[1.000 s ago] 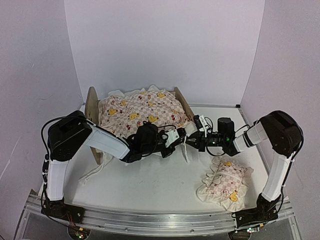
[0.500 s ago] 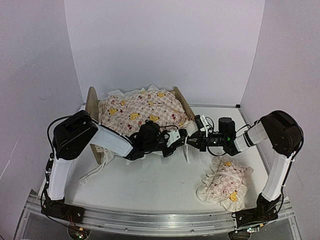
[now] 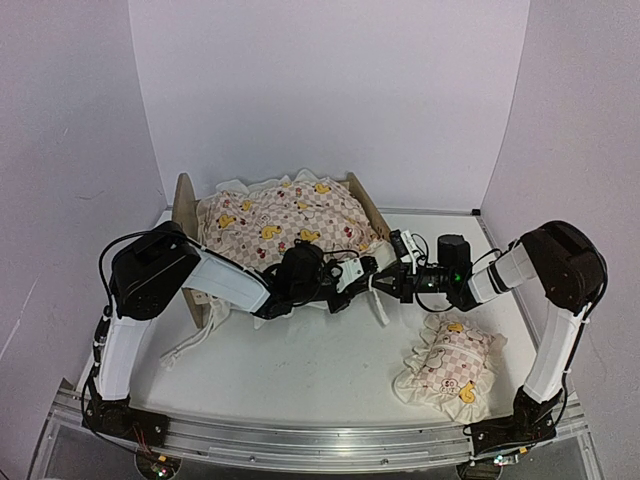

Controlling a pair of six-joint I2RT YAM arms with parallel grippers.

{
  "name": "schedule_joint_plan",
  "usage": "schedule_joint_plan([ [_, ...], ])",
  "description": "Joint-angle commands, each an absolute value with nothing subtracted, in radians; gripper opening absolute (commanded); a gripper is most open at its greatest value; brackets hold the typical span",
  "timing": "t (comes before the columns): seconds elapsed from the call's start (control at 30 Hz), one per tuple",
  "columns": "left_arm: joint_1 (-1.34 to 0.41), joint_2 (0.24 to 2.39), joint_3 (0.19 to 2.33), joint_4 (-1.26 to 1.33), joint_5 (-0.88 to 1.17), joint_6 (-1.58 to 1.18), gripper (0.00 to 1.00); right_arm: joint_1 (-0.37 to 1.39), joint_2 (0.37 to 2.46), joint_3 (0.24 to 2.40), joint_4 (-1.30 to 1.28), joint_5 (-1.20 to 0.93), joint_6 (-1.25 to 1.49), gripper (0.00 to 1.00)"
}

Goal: Set up the pet bed

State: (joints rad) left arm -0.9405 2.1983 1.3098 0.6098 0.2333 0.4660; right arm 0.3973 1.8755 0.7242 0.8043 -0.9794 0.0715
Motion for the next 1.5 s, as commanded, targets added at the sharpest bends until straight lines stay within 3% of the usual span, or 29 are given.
schedule_joint_plan([
  [0.0,-0.929,2.188,1.364,0.637,0.228,0.442,0.12,0.402,1.846,0.752,0.823,-1.006,0.08,0.0],
  [0.17,-0.928,2.172,1.364,0.637,0.224,0.412,0.0,0.402,1.847,0.753,0.824,-0.973,0.095,0.0],
  [0.33,-0.93,2.145,1.339,0.637,0.223,0.382,0.0,0.402,1.825,0.748,0.821,-0.906,0.144,0.04],
  [0.77,-0.942,2.104,1.274,0.645,0.156,0.325,0.0,0.402,1.595,0.702,0.451,-0.528,0.273,0.4],
  [0.93,-0.943,2.1,1.272,0.644,0.106,0.275,0.0,0.423,1.549,0.656,0.379,-0.509,0.264,0.45],
  [1.2,-0.946,2.079,1.277,0.643,0.115,0.142,0.0,0.55,1.654,0.625,0.531,-0.409,0.31,0.55],
  [1.47,-0.947,2.052,1.269,0.642,0.145,-0.032,0.0,0.583,1.784,0.644,0.782,-0.289,0.37,0.55],
])
